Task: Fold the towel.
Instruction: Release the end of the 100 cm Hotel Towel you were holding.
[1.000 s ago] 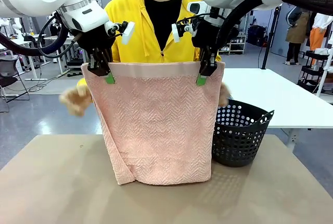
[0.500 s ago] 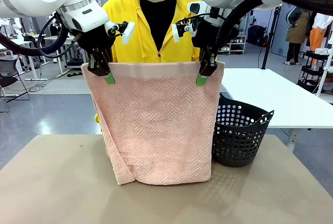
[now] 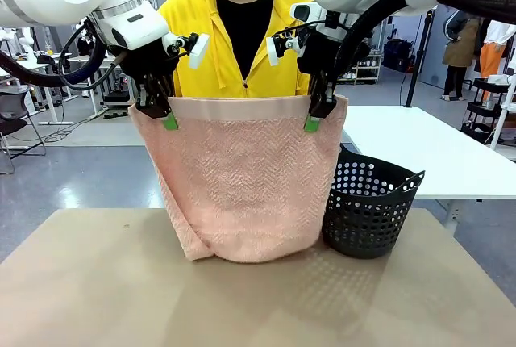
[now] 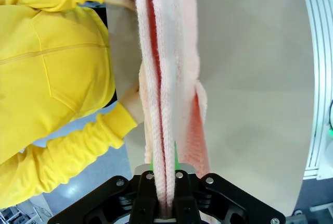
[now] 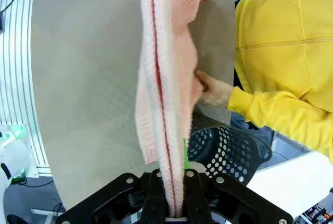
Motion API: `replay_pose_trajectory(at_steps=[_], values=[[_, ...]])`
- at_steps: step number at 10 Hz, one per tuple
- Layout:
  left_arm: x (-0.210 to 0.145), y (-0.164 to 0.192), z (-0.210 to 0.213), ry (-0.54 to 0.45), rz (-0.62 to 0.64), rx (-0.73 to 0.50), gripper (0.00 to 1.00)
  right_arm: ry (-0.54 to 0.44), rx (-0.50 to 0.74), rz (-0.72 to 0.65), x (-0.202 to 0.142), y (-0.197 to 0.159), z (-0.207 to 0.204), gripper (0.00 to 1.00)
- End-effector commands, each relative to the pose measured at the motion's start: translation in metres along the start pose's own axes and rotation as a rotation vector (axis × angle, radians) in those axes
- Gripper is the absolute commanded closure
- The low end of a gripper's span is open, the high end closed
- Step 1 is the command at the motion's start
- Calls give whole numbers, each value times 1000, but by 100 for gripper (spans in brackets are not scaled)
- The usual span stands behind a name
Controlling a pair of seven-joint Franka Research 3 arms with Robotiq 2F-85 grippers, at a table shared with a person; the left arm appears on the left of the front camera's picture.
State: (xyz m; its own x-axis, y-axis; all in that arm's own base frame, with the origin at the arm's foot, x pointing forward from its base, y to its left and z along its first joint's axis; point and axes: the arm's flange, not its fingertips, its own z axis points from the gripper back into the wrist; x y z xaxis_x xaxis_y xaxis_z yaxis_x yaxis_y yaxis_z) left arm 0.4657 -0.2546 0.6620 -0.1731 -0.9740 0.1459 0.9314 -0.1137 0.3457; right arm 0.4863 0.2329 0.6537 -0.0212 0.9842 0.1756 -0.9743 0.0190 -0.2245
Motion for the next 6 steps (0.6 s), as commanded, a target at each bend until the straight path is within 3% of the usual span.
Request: replay_pose_trajectory(at_steps=[1,6], values=[[-1,0,2,1,0,3,100,4,-3,0,-1,0,0,100],[-1,0,2,1,0,3,100,4,-3,0,-1,0,0,100]])
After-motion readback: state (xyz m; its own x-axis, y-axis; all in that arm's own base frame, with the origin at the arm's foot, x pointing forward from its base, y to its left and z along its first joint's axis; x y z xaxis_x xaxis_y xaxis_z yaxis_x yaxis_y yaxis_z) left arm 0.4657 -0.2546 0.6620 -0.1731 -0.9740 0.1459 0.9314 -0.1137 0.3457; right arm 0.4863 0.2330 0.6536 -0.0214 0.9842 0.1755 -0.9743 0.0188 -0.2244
